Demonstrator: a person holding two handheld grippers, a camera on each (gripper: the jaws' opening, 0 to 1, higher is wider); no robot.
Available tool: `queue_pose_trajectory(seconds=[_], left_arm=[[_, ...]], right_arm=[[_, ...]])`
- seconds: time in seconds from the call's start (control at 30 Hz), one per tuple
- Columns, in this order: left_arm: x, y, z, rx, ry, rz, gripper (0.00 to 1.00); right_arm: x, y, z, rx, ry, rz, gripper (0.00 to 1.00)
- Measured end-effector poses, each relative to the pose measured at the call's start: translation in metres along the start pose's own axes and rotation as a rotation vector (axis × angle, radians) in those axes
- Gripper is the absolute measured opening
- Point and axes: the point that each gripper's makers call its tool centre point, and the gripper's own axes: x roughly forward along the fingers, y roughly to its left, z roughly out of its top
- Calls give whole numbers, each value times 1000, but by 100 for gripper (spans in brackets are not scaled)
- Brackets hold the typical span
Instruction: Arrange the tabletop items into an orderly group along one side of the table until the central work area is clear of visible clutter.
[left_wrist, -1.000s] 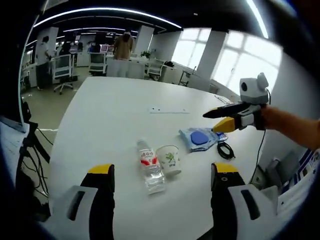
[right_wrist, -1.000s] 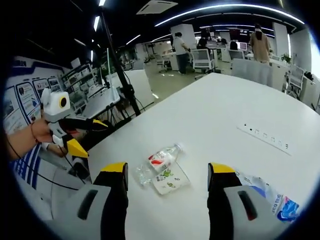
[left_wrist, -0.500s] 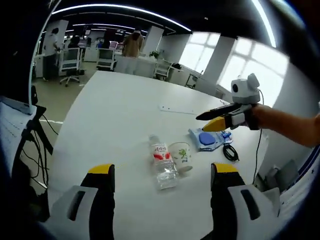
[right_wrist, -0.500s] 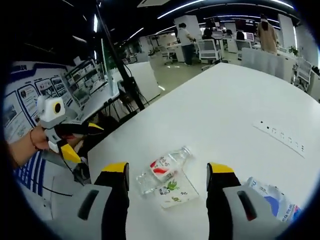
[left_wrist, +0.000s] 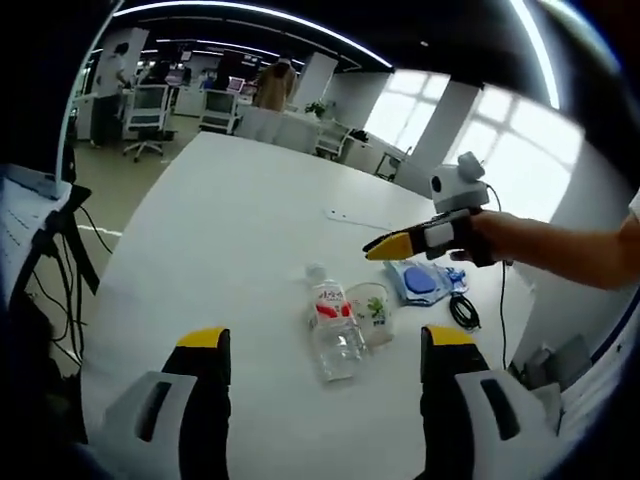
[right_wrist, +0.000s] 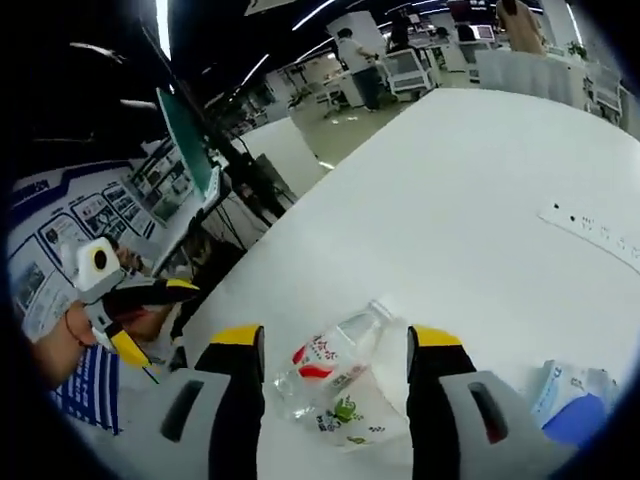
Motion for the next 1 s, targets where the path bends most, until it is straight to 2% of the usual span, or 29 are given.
queue_pose_trajectory(seconds=[0.13,0.27,0.33,0.5,0.63,1.0], left_arm=[[5,1,-2,-12,-2,-5,79],[10,4,-4,-29,-5,-1,79],[11,3,-4,-31,-7,-3,78],[17,5,-4,-45,-9,-8,78],[21,3,-6,-51,-6,-16,78],[31,-3,-11,-60,0,-36,77]], right_arm=[[12,-7,2,115,-7,21,51],[21,-16,-2,132,26,16,49],[25,-19,-4,198,35,28,48],[34,-28,-7,277,45,28,43],[39,-26,-10,358,57,55,43],[53,-31,-24,432,87,68,39]])
